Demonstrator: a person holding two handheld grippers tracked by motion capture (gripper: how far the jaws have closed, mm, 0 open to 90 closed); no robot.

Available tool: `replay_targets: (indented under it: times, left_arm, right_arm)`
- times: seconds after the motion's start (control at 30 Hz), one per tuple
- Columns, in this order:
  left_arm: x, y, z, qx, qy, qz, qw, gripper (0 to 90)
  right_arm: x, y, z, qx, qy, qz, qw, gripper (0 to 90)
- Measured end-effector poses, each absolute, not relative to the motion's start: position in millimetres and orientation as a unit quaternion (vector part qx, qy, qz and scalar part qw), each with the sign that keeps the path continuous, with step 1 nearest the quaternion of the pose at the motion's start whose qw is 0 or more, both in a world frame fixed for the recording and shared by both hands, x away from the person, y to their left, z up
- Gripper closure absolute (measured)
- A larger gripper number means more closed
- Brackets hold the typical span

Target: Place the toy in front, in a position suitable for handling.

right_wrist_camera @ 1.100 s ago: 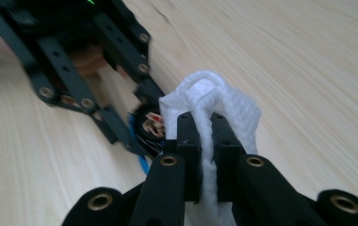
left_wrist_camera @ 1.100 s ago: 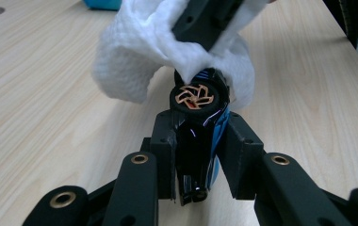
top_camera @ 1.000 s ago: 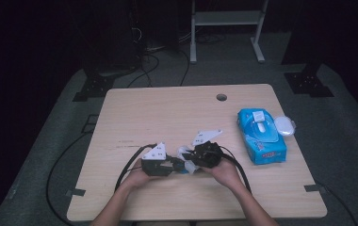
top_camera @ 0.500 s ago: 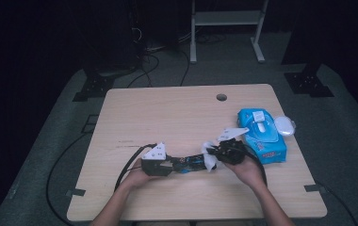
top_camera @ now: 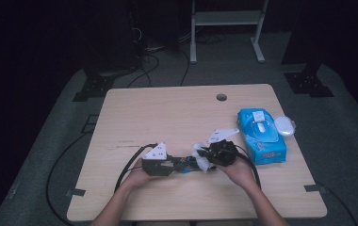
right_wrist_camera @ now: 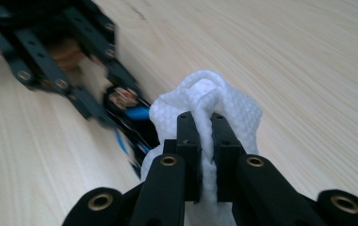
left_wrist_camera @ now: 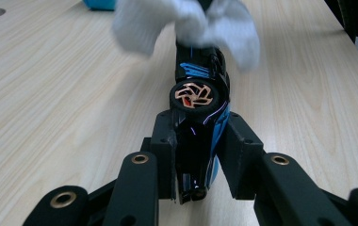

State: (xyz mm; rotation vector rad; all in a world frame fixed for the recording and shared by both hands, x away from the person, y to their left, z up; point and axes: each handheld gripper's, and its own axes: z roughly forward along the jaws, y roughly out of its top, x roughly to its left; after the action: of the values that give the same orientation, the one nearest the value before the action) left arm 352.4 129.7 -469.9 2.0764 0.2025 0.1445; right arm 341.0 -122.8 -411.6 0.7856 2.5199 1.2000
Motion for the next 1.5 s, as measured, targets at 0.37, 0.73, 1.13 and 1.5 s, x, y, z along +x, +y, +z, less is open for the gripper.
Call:
replay_targets:
  times: [0.37, 0.73, 1.13, 1.5]
  left_arm:
    - [352.5, 131.9, -470.0, 0.859, 0.081, 0.057, 0.502, 69.0]
    - [357.7, 132.1, -470.4, 0.854, 0.111, 0.068, 0.504, 64.7]
    - [356.2, 129.4, -470.9, 0.856, 0.099, 0.067, 0.504, 69.2]
    - [356.0, 131.1, -470.4, 0.858, 0.095, 0.062, 0.502, 69.5]
  right_arm:
    - [343.6, -121.3, -416.6, 0.266, 0.868, 0.405, 0.108, 84.5]
    - [342.5, -159.7, -419.3, 0.303, 0.854, 0.408, 0.108, 84.5]
    - [345.0, -126.9, -417.0, 0.275, 0.865, 0.404, 0.109, 84.4]
    - [346.1, -90.0, -414.0, 0.239, 0.880, 0.399, 0.101, 84.4]
